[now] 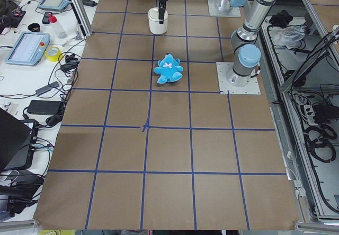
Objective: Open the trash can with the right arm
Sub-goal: 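Move the right gripper over the white trash can and flip its lid open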
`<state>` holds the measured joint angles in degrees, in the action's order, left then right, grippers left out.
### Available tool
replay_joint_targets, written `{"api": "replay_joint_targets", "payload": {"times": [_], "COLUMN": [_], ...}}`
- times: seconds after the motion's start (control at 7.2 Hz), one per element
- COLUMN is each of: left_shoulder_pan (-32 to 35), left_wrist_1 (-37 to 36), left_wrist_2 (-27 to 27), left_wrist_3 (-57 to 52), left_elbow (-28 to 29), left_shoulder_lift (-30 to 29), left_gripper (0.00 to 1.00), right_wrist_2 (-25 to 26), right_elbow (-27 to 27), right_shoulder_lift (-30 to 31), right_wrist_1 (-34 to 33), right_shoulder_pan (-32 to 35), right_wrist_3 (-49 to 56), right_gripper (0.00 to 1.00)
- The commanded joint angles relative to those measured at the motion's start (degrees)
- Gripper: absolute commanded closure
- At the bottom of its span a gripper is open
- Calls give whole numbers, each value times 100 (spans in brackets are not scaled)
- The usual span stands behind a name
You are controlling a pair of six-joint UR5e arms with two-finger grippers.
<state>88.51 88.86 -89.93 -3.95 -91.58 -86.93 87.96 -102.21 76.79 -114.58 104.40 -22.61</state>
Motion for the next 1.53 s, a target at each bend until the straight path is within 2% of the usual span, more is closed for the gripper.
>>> {"api": "replay_joint_targets", "payload": {"times": [0.0, 0.14, 0.42, 0.56, 0.69, 0.97, 1.11, 1.25, 1.39], "left_shoulder_pan": [0, 0, 0, 0, 0, 0, 0, 0, 0], "left_wrist_1": [0, 0, 0, 0, 0, 0, 0, 0, 0], "left_wrist_2": [2, 2, 2, 2, 2, 2, 2, -7, 2], "left_wrist_3": [0, 0, 0, 0, 0, 0, 0, 0, 0], "left_elbow": [0, 0, 0, 0, 0, 0, 0, 0, 0], "left_shoulder_lift": [0, 0, 0, 0, 0, 0, 0, 0, 0], "left_gripper": [0, 0, 0, 0, 0, 0, 0, 0, 0], "right_wrist_2": [11, 28, 116, 125, 212, 283, 274, 213, 256], "right_elbow": [183, 349, 937, 1210, 1247, 1344, 1414, 1623, 1695], "right_shoulder_lift": [674, 923, 925, 925, 934, 943, 960, 969, 1013], "right_wrist_1": [85, 477, 735, 1092, 1331, 1342, 1507, 2005, 2045], "right_shoulder_pan": [-25, -43, -209, -288, -315, -333, -585, -936, -939], "right_wrist_3": [-173, -174, -86, -34, 280, 310, 553, 1104, 1109], "right_gripper": [0, 0, 0, 0, 0, 0, 0, 0, 0]}}
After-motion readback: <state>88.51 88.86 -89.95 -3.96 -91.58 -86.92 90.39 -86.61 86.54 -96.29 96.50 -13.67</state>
